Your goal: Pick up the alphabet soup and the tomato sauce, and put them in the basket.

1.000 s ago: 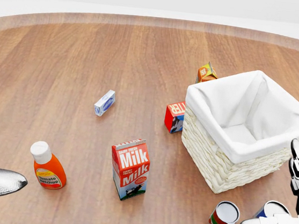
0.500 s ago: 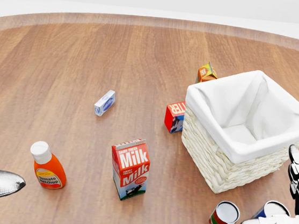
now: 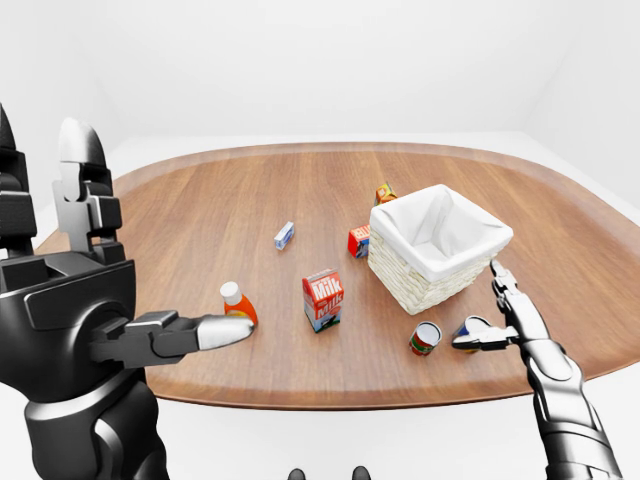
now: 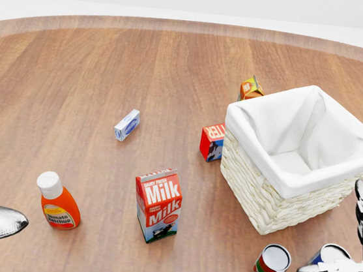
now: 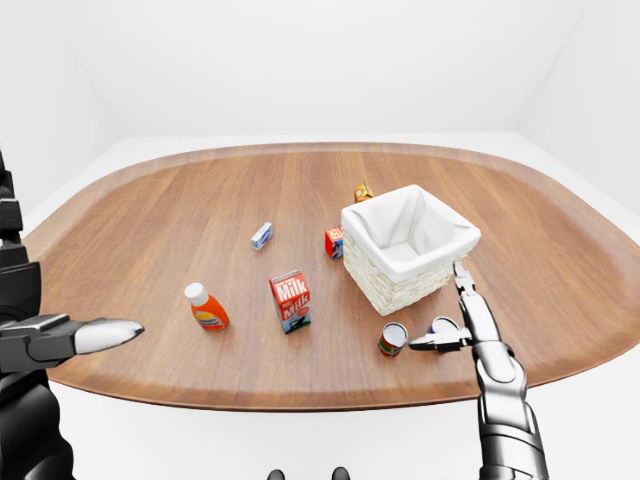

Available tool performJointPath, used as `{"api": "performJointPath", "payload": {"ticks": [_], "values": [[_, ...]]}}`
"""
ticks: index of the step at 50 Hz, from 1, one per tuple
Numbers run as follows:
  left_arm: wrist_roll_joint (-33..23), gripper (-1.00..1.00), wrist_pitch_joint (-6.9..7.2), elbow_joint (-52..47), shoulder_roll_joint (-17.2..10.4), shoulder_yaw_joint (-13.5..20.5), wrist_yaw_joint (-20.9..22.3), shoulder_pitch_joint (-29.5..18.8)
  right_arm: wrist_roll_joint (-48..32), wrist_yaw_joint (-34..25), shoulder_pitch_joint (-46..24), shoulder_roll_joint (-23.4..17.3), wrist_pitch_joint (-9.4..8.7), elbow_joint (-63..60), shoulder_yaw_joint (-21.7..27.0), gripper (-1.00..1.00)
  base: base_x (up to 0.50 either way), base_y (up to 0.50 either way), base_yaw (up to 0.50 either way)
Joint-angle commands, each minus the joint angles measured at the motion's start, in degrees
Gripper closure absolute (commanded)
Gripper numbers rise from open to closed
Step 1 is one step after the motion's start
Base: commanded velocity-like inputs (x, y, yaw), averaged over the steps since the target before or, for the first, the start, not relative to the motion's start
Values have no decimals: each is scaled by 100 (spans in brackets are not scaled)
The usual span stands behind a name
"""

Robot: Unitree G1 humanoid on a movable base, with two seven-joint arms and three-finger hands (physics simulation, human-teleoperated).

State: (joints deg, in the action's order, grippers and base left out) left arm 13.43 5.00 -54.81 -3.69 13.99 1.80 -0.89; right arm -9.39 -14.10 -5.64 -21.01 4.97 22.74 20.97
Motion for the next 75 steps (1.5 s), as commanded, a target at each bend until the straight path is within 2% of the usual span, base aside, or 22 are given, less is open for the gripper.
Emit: {"api": "performJointPath", "payload": {"ticks": [1, 5, 11, 24, 30, 40, 48, 53, 62, 75], "values": [[14, -93, 0, -9, -21, 4, -24, -52, -62, -93, 38, -138, -48, -161, 144, -100, 0, 0, 0], [0, -93, 0, -14, -5, -30, -22, -24, -164, -171, 63, -165, -198, -356, 198, -100, 0, 0, 0], [37, -93, 0, -21, 2, 5, -29, -18, -543, -316, 22, -145, -291, -509, 86, -100, 0, 0, 0], [100, -93, 0, -49, -11, 54, -43, -5, -1190, -413, 1, -87, -112, -184, -179, -100, 0, 0, 0], [134, -93, 0, -56, -22, 98, -48, -14, -1267, -414, -27, -77, -93, -106, -223, -100, 0, 0, 0], [254, -93, 0, -88, -33, 139, -77, -30, -1237, -499, -38, -150, -193, -233, -127, -100, 0, 0, 0], [230, -93, 0, -96, -33, 95, -84, -7, -1275, -519, -74, -209, -187, -175, -105, -100, 0, 0, 0], [245, -93, 0, -97, -37, 118, -85, -16, -1492, -425, -125, -262, -61, 25, -210, -100, 0, 0, 0], [294, -93, 0, -112, -45, 162, -104, -31, -1717, -479, -175, -288, 3, 185, -301, -100, 0, 0, 0], [317, -94, 0, -118, -54, 165, -116, -39, -2028, -452, -302, -401, 3, 363, -387, -100, 0, 0, 0]]}}
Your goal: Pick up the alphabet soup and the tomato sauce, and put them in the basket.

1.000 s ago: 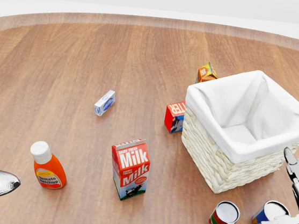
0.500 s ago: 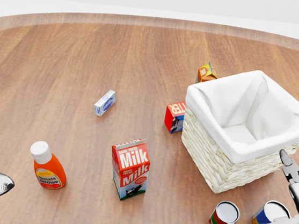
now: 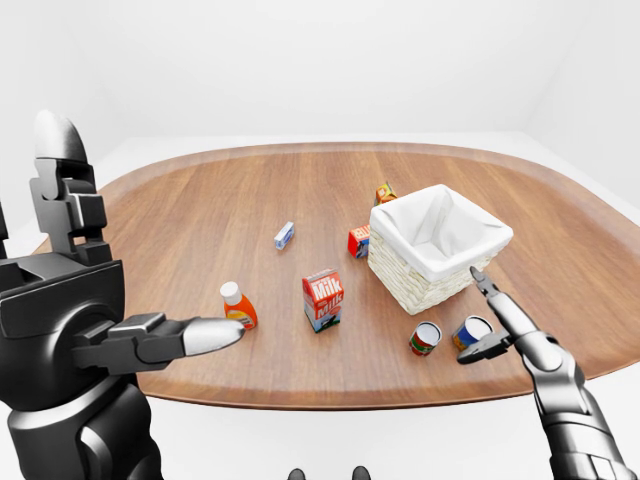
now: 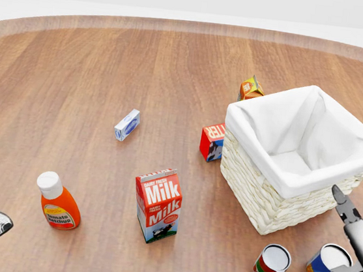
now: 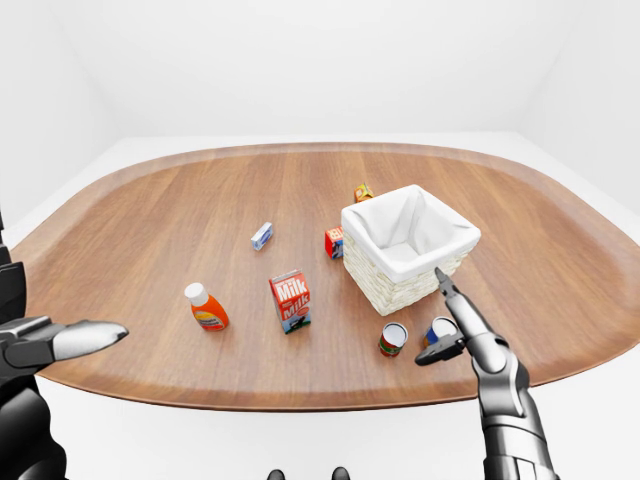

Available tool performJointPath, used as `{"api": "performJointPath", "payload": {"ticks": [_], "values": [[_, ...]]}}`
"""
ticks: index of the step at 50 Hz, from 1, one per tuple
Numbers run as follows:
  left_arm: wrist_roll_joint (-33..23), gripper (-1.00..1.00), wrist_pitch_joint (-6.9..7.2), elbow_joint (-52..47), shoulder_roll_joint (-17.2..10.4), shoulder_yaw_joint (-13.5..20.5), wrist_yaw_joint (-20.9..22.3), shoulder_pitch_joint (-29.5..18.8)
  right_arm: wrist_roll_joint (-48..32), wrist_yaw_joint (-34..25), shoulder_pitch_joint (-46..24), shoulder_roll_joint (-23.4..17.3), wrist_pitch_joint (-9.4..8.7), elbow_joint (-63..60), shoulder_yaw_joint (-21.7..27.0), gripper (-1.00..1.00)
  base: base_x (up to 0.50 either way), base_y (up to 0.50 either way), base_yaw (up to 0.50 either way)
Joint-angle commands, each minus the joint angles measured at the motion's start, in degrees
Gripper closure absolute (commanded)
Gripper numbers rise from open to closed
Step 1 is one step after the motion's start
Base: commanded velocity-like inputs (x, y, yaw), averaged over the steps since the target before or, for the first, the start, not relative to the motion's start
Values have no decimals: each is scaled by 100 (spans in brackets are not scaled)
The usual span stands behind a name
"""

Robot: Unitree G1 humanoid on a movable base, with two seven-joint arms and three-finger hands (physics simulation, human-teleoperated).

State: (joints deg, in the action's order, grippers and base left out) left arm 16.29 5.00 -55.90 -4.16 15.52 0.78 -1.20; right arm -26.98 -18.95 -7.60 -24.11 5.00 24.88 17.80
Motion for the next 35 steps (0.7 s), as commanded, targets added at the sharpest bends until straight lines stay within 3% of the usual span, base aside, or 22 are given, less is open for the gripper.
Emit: {"api": "performJointPath", "payload": {"ticks": [1, 21, 35], "values": [[31, -93, 0, -14, -9, 10, -18, -10, -312, 82, -124, -97, 0, 222, -90, -100, 0, 0, 0], [50, -94, 0, 1, -34, 23, -44, -48, -713, 575, -857, -542, 0, 1821, -491, -100, 0, 0, 0], [51, -93, 0, -10, -27, 11, -53, -27, -1019, 551, -869, -603, 0, 1751, -582, -100, 0, 0, 0]]}}
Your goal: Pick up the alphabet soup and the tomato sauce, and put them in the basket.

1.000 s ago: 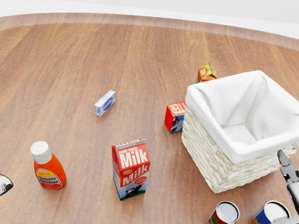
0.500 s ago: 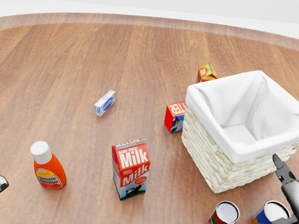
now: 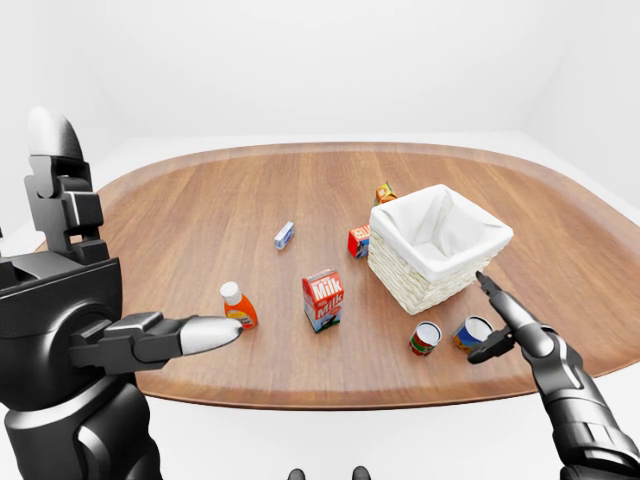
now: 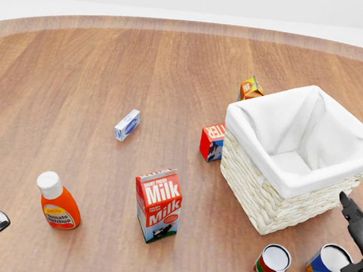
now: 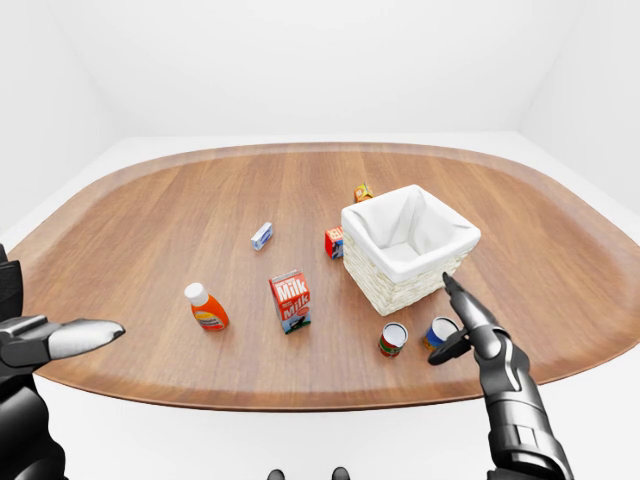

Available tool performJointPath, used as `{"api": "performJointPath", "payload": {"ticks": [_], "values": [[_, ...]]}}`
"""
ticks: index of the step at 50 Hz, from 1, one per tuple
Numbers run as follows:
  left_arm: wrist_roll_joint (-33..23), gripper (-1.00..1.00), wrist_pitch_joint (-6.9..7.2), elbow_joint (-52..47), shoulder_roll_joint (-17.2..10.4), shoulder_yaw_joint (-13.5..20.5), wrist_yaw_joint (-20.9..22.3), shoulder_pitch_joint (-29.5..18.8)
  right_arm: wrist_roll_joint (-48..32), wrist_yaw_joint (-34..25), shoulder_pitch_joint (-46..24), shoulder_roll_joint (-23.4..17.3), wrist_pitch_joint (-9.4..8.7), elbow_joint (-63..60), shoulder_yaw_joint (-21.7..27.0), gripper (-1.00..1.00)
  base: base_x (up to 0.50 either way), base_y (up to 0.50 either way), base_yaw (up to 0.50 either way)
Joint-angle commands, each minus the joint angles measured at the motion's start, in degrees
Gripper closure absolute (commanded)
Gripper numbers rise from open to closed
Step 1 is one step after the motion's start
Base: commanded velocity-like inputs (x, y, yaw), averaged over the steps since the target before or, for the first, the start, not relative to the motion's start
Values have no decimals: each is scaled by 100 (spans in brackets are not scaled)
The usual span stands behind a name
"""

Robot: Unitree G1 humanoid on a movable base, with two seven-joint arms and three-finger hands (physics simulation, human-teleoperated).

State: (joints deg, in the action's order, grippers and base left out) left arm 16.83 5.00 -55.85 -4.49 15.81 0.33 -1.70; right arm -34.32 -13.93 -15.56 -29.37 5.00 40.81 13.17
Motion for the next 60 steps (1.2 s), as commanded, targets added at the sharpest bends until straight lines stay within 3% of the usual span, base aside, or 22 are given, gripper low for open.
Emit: {"api": "performJointPath", "payload": {"ticks": [1, 17, 60], "values": [[0, -94, 0, -20, 7, -16, -6, 22, -304, 37, -86, -73, 0, 162, -119, -100, 0, 0, 0], [30, -93, 0, -11, 4, 31, -5, 18, -701, 38, -195, -26, 0, 291, -256, -100, 0, 0, 0], [43, -94, 0, -9, 13, 82, 31, 73, -1217, 727, -1175, -193, 0, 2157, -882, -100, 0, 0, 0]]}}
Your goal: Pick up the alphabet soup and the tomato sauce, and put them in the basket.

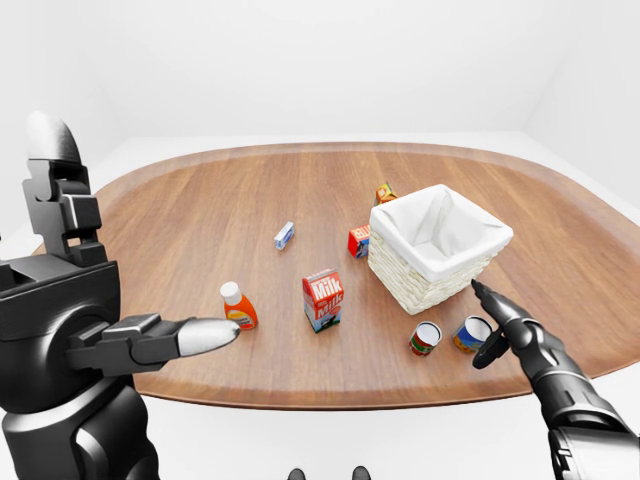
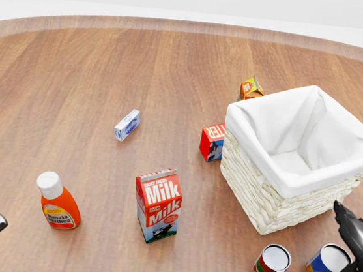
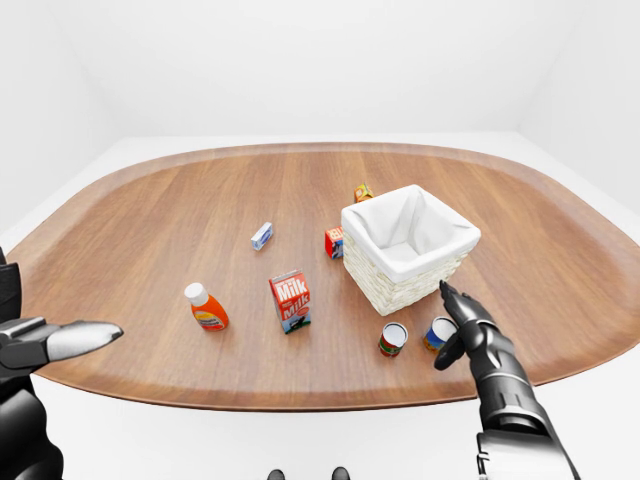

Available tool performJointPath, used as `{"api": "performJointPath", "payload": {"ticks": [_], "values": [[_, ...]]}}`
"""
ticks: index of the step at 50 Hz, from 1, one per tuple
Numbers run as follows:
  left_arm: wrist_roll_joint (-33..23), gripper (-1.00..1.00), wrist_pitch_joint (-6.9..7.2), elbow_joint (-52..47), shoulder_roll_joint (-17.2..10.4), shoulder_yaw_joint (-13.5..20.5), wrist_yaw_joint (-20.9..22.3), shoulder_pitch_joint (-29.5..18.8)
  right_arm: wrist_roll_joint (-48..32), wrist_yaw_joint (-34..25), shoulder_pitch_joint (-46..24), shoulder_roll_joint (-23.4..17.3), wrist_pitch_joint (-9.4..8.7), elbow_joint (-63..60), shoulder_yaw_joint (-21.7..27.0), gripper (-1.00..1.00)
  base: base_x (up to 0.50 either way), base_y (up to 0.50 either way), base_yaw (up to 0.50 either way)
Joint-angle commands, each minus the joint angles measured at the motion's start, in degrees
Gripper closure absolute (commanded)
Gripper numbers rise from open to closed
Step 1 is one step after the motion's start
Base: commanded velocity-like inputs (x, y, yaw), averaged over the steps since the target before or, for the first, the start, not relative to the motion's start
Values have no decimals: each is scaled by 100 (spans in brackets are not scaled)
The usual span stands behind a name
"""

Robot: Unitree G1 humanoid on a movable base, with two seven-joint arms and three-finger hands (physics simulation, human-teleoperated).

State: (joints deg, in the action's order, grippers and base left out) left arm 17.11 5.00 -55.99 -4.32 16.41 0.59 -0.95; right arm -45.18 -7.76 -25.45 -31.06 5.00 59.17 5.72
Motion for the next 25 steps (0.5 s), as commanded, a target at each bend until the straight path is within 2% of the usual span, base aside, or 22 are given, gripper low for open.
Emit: {"api": "performJointPath", "payload": {"ticks": [1, 25], "values": [[8, -94, 0, 0, -5, 16, 3, 1, -142, 114, -194, -25, 0, 339, -143, -100, 0, 0, 0], [5, -94, 0, 23, -5, 24, 7, 1, -462, 351, -544, -18, 0, 959, -395, -100, 0, 0, 0]]}}
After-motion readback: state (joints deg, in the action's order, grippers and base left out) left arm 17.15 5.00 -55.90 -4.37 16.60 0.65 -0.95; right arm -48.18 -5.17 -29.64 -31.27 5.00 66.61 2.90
